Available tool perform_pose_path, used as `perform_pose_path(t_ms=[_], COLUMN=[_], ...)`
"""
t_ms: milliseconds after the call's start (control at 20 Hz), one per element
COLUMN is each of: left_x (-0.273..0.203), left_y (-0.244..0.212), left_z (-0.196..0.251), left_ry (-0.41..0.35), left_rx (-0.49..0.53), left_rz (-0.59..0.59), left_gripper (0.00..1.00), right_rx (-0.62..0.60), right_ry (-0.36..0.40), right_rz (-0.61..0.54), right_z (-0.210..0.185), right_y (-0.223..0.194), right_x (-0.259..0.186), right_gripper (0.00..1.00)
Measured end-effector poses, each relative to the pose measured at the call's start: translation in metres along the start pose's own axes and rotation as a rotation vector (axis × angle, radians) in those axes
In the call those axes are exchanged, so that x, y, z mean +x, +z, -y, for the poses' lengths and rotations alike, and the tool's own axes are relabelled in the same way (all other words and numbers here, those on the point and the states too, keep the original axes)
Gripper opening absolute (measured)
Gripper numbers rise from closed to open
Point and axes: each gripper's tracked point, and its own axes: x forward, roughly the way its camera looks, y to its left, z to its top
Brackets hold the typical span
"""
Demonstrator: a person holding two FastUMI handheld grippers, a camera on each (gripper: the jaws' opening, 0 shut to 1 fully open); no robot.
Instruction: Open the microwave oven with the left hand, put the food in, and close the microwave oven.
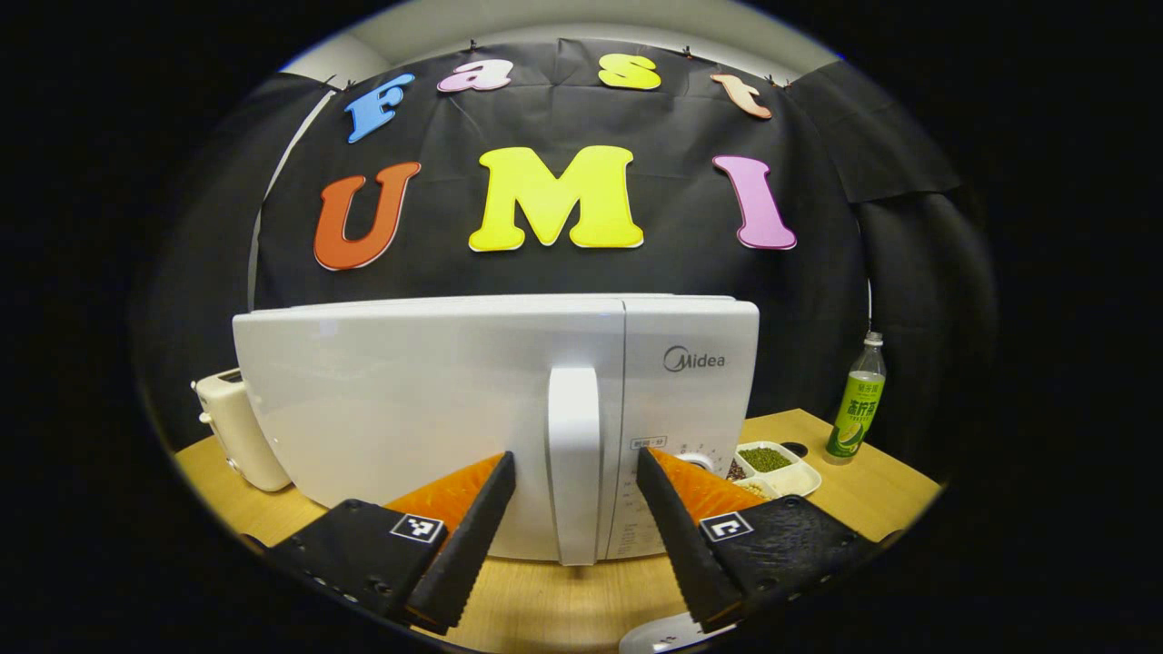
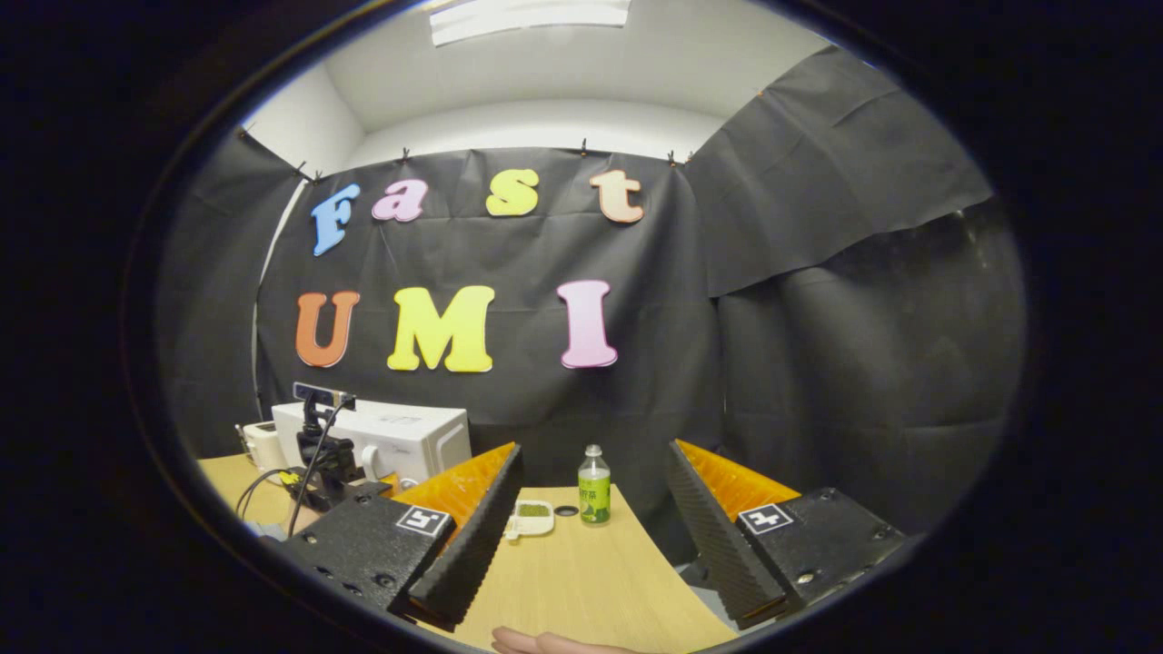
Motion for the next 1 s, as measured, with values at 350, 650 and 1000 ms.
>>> perform_pose_path(t_ms=[350, 650, 1000], left_x=[0.000, -0.004, -0.027], left_y=[-0.006, -0.008, -0.008], left_z=[-0.002, 0.001, -0.001], left_ry=[0.005, -0.029, -0.060], left_rx=[0.027, -0.016, 0.022], left_rz=[-0.022, -0.034, 0.003], left_gripper=[0.27, 0.07, 0.06], right_rx=[-0.019, -0.016, -0.021], right_ry=[0.005, 0.008, 0.012], right_rz=[-0.015, -0.018, -0.035], right_z=[-0.010, -0.012, -0.009], right_y=[-0.007, -0.009, -0.016], right_x=[-0.007, -0.006, -0.004], right_gripper=[0.91, 0.91, 1.00])
